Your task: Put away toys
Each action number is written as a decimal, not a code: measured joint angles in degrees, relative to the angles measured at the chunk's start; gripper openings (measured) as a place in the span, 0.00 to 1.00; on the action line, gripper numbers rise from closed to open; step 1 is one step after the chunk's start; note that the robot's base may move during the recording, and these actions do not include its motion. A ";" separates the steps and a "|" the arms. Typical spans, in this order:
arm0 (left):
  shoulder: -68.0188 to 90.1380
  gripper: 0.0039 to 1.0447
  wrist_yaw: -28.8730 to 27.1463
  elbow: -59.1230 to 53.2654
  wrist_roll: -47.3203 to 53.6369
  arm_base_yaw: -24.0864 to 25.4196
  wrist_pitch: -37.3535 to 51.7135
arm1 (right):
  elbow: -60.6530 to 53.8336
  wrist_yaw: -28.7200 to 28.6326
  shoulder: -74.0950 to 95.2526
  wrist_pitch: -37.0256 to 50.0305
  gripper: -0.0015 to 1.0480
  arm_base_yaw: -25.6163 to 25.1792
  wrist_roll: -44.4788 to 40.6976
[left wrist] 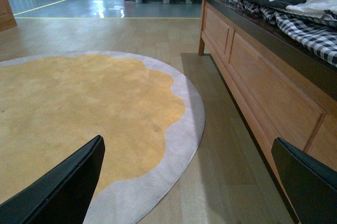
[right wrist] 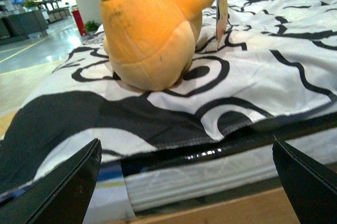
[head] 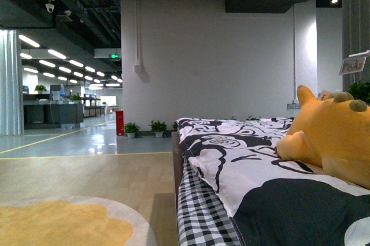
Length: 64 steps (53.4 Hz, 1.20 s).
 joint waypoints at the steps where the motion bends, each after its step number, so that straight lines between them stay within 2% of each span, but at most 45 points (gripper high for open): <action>1: 0.00 0.94 0.00 0.00 0.00 0.00 0.00 | 0.52 0.02 1.62 1.36 0.94 0.17 -0.07; 7: 0.00 0.94 0.02 0.00 0.00 0.00 0.00 | 3.67 1.05 10.10 7.85 0.94 2.38 -0.28; 15: 0.00 0.94 0.02 0.00 0.00 0.00 0.02 | 8.87 5.01 23.30 18.14 0.94 8.57 -2.93; 20: 0.00 0.94 0.00 0.00 0.00 0.00 0.00 | 11.43 6.62 29.35 22.27 0.94 10.67 -4.31; 29: 0.00 0.94 0.00 0.00 0.00 0.00 0.00 | 17.40 10.54 37.48 28.70 0.94 11.78 -9.57; 34: 0.00 0.94 0.00 0.00 0.00 0.00 0.00 | 20.81 12.66 40.59 34.05 0.94 11.80 -15.56; 40: 0.00 0.94 0.00 0.00 0.00 0.00 0.00 | 23.91 11.67 44.59 35.58 0.94 12.11 -20.04; 64: 0.00 0.94 0.02 0.00 0.00 0.00 0.00 | 34.03 11.23 56.70 38.82 0.94 12.68 -25.38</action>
